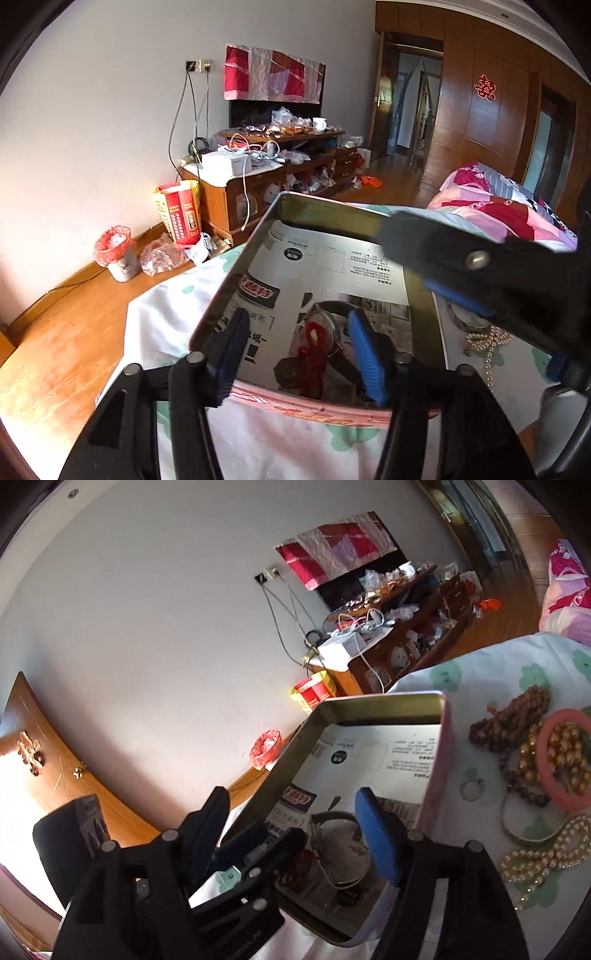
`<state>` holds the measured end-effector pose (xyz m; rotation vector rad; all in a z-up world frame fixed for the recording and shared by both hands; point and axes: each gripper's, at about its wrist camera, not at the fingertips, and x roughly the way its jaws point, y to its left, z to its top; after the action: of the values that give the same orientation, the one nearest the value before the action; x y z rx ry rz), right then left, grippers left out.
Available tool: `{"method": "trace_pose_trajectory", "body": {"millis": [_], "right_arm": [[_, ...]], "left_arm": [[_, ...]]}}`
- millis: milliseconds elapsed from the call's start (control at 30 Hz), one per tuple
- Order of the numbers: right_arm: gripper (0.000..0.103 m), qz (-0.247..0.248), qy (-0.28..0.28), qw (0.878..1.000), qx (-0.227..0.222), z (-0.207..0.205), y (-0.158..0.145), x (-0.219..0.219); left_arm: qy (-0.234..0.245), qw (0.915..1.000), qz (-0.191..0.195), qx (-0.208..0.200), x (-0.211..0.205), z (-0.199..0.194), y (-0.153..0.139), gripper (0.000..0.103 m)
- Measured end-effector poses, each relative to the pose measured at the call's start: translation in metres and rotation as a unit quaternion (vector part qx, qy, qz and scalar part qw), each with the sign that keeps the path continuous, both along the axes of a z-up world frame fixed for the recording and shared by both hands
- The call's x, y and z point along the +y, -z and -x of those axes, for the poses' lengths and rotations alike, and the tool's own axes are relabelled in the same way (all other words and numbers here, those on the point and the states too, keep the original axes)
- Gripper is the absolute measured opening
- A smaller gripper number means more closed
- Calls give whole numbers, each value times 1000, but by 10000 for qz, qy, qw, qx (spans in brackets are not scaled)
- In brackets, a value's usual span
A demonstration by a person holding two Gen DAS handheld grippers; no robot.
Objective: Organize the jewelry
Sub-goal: 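Grasp the silver bangle with the right gripper and drop it into the tin, then open the left gripper to release the red tassel in the tin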
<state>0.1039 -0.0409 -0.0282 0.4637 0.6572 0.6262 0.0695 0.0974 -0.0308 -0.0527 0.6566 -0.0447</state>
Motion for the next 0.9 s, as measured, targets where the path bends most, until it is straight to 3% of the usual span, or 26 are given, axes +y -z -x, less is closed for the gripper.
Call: {"method": "trace_pose_trajectory", "body": {"millis": [200,367,467,567,900], "right_arm": [[75,124,655,9978,-47,1,0,-26],[75,666,1131,9911,-238,15,-5,-39],[85,1089,1487,9819,-436,25,-9,-47],[88,1379,1692,9744,-528,30,-9,-56],[88,1540,2007,9663,-470,47,-6,-85]], "left_arm": [[-140,9998,-142,-4,0,1,0,58],[-207,9993,-303,-89,-3,5,-2,59],[-162,9989,-399,-174,-9,8,-4,60],[-116,9983,-516,-262,-16,12,-7,60],[97,9984,-498,-266,-33,22,-8,60]]}}
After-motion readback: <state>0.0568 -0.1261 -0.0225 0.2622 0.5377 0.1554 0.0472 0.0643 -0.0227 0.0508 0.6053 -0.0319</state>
